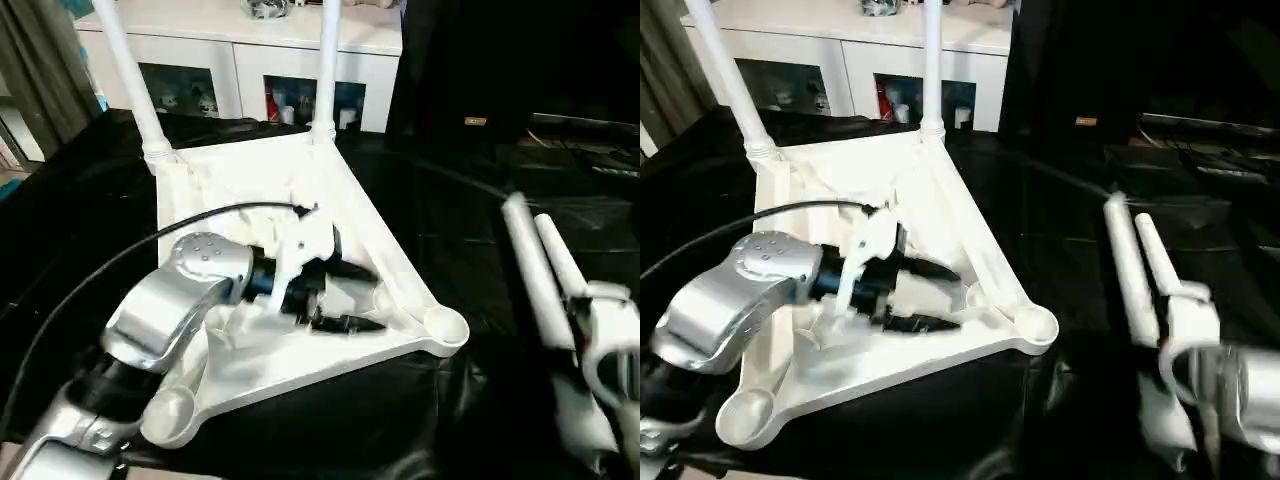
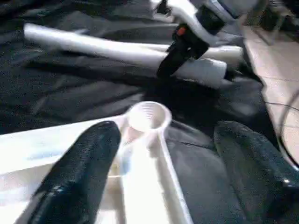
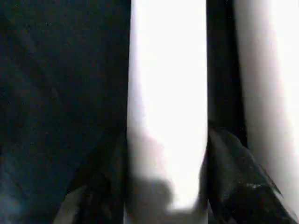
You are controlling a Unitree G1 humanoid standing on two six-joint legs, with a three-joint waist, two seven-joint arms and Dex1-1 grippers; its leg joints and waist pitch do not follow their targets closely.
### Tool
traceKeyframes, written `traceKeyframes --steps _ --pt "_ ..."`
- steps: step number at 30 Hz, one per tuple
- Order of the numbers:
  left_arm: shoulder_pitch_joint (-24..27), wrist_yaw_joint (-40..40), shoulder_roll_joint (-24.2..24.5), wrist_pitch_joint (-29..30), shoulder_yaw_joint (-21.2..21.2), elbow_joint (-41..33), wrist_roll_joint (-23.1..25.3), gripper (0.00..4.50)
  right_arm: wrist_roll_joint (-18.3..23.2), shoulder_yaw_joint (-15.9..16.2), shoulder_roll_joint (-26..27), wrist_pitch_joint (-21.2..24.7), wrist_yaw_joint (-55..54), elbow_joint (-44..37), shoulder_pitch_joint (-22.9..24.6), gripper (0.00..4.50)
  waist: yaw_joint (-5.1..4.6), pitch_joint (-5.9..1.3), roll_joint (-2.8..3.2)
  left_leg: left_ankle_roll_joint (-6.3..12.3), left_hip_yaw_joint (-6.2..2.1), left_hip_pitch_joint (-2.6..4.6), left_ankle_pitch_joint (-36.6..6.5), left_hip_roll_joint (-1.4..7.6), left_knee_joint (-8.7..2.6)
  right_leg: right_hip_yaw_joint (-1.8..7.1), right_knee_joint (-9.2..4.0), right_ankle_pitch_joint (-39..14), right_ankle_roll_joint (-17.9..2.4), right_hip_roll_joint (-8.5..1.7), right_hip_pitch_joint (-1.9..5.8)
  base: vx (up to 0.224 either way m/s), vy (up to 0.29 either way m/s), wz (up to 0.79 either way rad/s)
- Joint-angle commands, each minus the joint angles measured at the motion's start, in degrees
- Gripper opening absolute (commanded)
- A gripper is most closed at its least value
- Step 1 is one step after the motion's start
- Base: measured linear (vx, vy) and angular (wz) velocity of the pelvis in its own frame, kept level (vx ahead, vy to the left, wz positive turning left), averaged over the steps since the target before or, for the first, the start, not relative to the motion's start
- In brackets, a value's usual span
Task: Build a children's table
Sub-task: Pick table leg
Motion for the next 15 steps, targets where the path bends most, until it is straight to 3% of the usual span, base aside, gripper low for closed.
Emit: traceKeyframes --steps 1,3,5,7,10,12,13,15 --pt "-1.71 3.36 -1.25 -0.23 2.15 2.14 0.59 4.09 1.01 -2.56 1.12 -4.39 -0.57 -0.76 -2.69 1.84 0.02 -3.5 -1.19 -1.86 -1.5 1.08 -7.18 2.92 -3.66 3.12 -5.02 -13.11 -8.47 -4.22 1.9 0.0 0.0 0.0" --pt "-2.63 6.11 -2.83 0.29 3.61 3.91 0.39 4.26 2.08 -3.27 2.42 -7.61 -0.43 -0.93 -4.24 1.84 0.07 -3.61 -1.08 -1.68 -1.47 1.08 -6.79 2.92 -3.57 3.08 -4.81 -11.9 -9.03 -4.25 1.98 0.0 0.0 0.0" --pt "-5.88 14.23 -8.7 2.85 9.29 8.68 -2.41 4.41 5.05 -1.64 4.7 -18.36 2.48 -2.2 -6.5 1.84 0.15 -3.73 -1.15 -1.13 -1.37 0.98 -6.24 2.92 -3.44 3.06 -4.74 -10.35 -9.84 -4.35 2.21 0.0 0.0 0.0" --pt "-7.89 17.6 -12.11 4.75 12.47 10.89 -5.09 4.5 6.56 0.45 5.57 -23.63 5.83 -2.94 -7.07 1.84 0.33 -3.91 -1.35 -0.22 -1.4 0.83 -5.53 2.91 -3.21 3.0 -4.49 -7.83 -10.92 -4.39 2.45 0.0 0.0 0.0" --pt "-9.8 20.24 -15.97 7.21 15.91 12.78 -8.92 4.5 8.02 3.03 6.8 -26.23 9.31 -4.11 -7.51 1.84 0.55 -4.04 -1.67 2.28 -1.35 0.47 -2.9 2.82 -2.99 2.9 -3.86 -3.22 -12.52 -4.26 2.74 0.0 0.0 0.0" --pt "-11.74 22.55 -19.5 8.84 18.35 15.27 -11.63 4.5 9.31 7.01 7.47 -28.58 13.81 -5.73 -7.33 1.84 0.63 -3.99 -1.94 3.89 -1.28 0.37 -2.07 2.7 -2.86 2.85 -4.02 -2.69 -12.86 -4.17 2.73 0.0 0.0 0.0" --pt "-11.85 22.69 -19.66 8.83 18.4 15.46 -11.65 4.5 9.38 7.29 7.51 -28.66 14.06 -5.83 -7.31 1.84 0.69 -3.94 -1.81 4.03 -1.32 0.32 -2.13 2.73 -2.89 2.82 -4.02 -3.04 -12.82 -4.15 2.7 0.0 0.0 0.0" --pt "-13.11 24.71 -22.81 9.33 18.97 17.89 -11.62 4.5 10.6 11.68 8.13 -31.04 16.82 -6.61 -7.19 1.84 0.67 -3.83 -2.01 4.12 -1.36 0.34 -3.39 2.7 -2.91 2.8 -4.43 -4.9 -12.05 -4.14 2.74 0.0 0.0 0.0"
